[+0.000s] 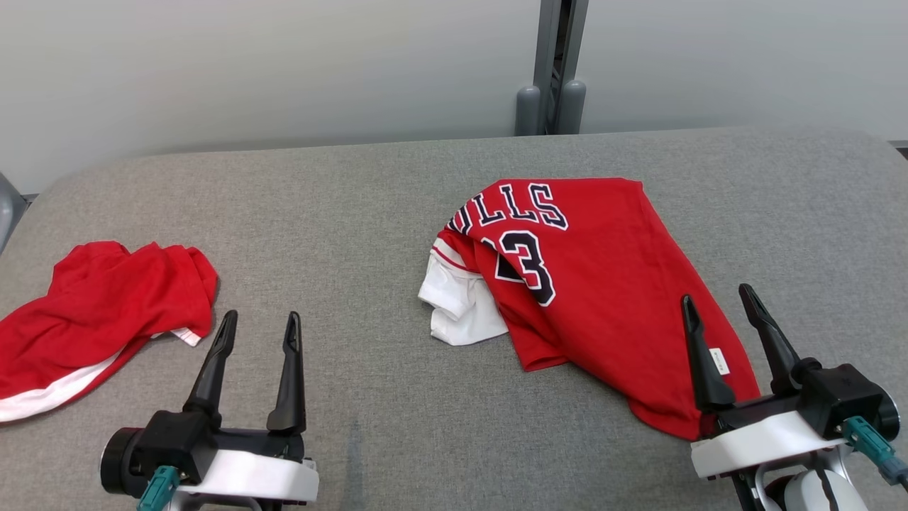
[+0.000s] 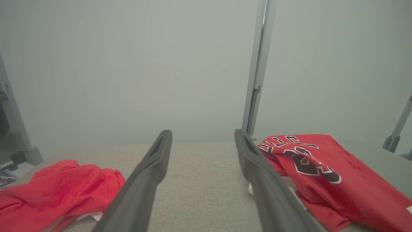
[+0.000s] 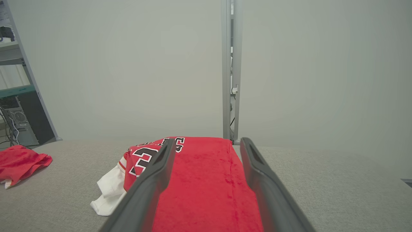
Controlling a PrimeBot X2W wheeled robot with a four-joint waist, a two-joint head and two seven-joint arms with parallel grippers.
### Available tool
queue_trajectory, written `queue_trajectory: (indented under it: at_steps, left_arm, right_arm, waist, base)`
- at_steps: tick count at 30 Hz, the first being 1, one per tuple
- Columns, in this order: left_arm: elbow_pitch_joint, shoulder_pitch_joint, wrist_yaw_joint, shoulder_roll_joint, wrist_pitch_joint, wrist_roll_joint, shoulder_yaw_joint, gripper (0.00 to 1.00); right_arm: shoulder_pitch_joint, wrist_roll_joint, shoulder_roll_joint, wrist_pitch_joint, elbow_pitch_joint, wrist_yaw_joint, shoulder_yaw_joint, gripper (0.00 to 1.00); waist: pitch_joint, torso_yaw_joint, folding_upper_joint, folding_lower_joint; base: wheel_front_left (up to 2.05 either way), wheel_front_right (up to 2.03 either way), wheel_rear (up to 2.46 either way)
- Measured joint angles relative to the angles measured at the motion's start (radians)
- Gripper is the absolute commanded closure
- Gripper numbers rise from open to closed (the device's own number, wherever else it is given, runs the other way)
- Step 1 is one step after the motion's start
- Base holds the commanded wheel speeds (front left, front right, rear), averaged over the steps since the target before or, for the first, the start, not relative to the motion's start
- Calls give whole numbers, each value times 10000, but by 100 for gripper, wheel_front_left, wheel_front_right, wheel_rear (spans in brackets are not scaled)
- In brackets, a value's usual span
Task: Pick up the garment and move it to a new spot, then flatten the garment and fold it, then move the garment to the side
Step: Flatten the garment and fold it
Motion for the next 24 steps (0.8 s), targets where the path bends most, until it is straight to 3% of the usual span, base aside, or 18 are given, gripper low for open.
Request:
queue_trajectory:
  at_steps: [10,24]
  left_arm:
    - [144,18,-407,-159,0,326,368,0]
    - [209,-52,-407,-176,0,209,136,0]
  right_arm:
    - [19,48,-2,0,44,0,31,0]
    - [114,426,0,0,401,0,-161,0]
  waist:
    - [-38,-98,0,0]
    - [222,-61,0,0]
  base:
    - [0,0,0]
    - [0,0,0]
